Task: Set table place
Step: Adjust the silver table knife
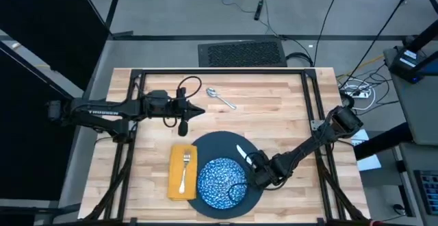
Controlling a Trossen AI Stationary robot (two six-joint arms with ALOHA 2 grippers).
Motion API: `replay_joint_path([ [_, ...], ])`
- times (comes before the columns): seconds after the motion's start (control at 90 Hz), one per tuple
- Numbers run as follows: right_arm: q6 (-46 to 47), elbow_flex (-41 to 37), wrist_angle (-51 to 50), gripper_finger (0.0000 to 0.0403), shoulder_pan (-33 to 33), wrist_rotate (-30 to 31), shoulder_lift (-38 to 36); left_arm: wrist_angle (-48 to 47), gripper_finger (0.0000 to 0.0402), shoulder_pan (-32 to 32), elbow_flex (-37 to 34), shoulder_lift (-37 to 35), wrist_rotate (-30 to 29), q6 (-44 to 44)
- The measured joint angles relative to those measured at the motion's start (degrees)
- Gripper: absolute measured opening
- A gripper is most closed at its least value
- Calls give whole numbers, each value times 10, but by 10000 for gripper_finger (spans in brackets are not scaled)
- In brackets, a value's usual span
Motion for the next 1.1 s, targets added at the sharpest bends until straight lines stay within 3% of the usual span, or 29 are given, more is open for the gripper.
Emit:
replay_joint_path([
  [0.222,-13,-2,57,2,4,16,2,0,0,0,0,0,0,0],
  [0.378,-34,-2,106,0,3,-16,3,0,0,0,0,0,0,0],
  [0.622,-79,-2,33,0,-3,25,-10,0,0,0,0,0,0,-2],
  [1.1,-329,-2,93,0,-110,41,-16,4,0,0,0,0,0,-14],
])
